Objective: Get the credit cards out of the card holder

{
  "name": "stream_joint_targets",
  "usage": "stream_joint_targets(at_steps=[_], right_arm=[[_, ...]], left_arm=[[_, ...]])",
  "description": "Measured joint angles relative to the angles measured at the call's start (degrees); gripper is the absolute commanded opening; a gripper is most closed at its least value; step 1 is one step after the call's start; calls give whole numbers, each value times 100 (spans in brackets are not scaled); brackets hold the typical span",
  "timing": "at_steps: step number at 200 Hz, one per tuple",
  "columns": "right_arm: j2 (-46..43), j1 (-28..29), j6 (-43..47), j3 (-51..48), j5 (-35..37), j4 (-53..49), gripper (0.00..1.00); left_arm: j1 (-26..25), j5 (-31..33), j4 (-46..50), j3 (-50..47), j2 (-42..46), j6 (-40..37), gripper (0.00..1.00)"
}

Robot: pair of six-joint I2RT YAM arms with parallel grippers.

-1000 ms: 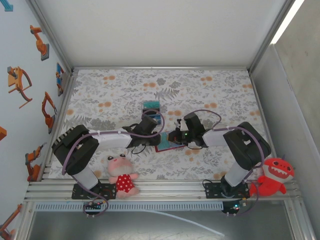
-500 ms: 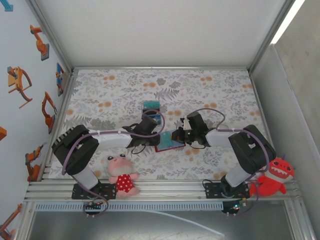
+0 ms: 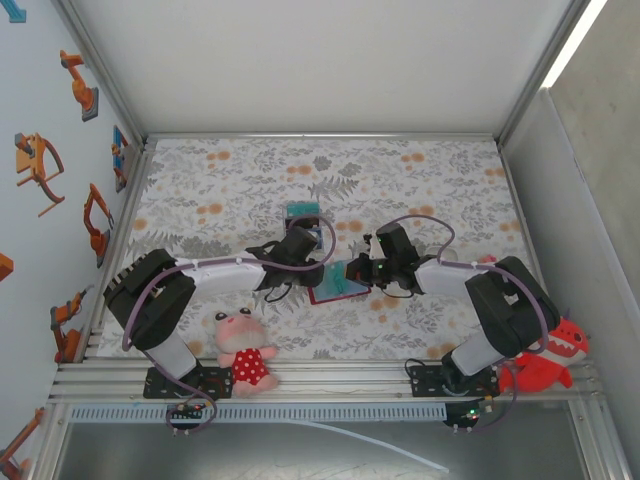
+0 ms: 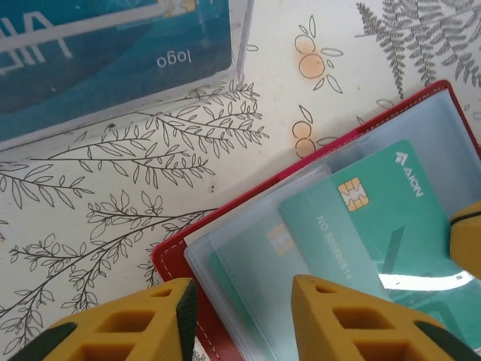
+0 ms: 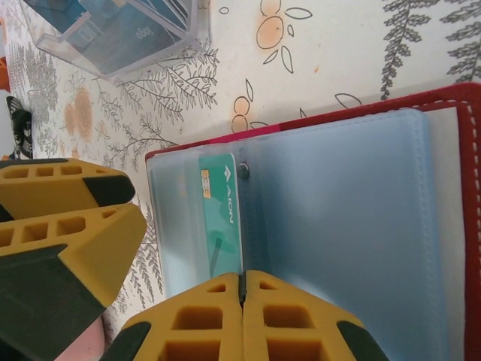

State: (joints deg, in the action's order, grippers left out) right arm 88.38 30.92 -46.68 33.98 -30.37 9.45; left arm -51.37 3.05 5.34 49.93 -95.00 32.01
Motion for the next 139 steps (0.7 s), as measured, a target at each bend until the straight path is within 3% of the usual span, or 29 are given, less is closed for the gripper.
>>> stream_joint_targets(at_steps=[57,139], right_arm=[[0,0,2,0,0,-24,0],[-2,0,24,4,22,-74,0]], left_arm=[[-225,133,136,164,28,-212,44],[-702,951,713,737,-476,-431,44]])
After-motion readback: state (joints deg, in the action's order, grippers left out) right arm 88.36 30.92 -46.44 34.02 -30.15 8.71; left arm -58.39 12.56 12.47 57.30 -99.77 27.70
